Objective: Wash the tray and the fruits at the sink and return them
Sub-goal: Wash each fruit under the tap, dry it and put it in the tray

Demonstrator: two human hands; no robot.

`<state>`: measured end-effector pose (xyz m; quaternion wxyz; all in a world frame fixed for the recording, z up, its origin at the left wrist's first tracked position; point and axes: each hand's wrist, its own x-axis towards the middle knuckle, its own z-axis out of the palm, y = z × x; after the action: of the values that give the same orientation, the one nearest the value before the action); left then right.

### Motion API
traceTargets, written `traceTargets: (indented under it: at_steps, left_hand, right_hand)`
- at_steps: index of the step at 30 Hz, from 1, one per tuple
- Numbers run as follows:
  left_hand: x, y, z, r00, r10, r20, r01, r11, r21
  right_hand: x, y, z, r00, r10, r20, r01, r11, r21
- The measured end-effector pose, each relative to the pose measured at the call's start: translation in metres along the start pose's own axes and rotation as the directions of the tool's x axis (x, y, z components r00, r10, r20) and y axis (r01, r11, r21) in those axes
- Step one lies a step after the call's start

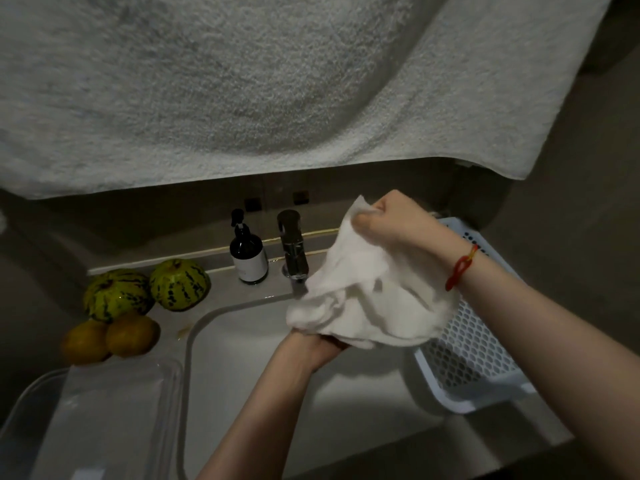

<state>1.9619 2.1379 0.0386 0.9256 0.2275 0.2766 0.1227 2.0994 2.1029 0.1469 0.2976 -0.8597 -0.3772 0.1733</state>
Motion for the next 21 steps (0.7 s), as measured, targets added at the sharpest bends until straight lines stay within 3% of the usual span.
traceTargets:
  at_steps: [3,7,10,12,13,15,16,17,19,21]
  left_hand:
    - [0.002,0.006,-0.006,0.994,-0.018,0.108,0.02,1.0,-0.011]
    - [0.0,0.01,-0.012,0.986,-0.061,0.153,0.072,0.995,-0.067]
    - [-0.005,0.008,-0.012,0.988,-0.04,0.147,0.05,0.996,-0.069]
    - [-0.006,0.008,-0.012,0.99,-0.025,0.139,0.032,0.998,-0.048]
    - [-0.005,0.009,-0.013,0.992,-0.018,0.128,0.023,0.999,-0.031]
    - [-0.003,0.011,-0.013,0.994,-0.003,0.109,0.001,1.0,0.02]
    - [-0.002,0.012,-0.012,0.996,0.003,0.091,-0.007,0.999,0.048]
    - [-0.001,0.013,-0.011,0.997,0.007,0.073,-0.012,0.998,0.068]
    - [-0.002,0.014,-0.008,0.998,0.016,0.066,-0.023,0.993,0.117]
    - [-0.005,0.012,-0.006,0.993,0.037,0.108,-0.064,0.964,0.26]
  right_hand:
    - [0.001,0.023,0.007,0.986,0.164,0.021,-0.165,0.968,0.19]
    - [0.0,0.041,0.025,0.899,0.376,0.224,-0.438,0.764,0.473]
    - [0.0,0.052,0.037,0.888,0.401,0.223,-0.459,0.758,0.463]
    - [-0.008,0.056,0.044,0.94,0.334,0.071,-0.328,0.826,0.458]
    - [-0.015,0.059,0.048,0.959,0.27,-0.087,-0.204,0.87,0.449]
    - [-0.038,0.058,0.056,0.89,0.077,-0.449,0.104,0.925,0.365]
    - [-0.05,0.055,0.061,0.835,-0.024,-0.549,0.229,0.923,0.309]
    - [-0.06,0.052,0.067,0.819,-0.112,-0.563,0.322,0.901,0.29]
    - [-0.072,0.041,0.077,0.934,-0.137,-0.331,0.304,0.79,0.532]
    - [-0.067,0.038,0.085,0.995,-0.094,-0.017,0.071,0.602,0.796]
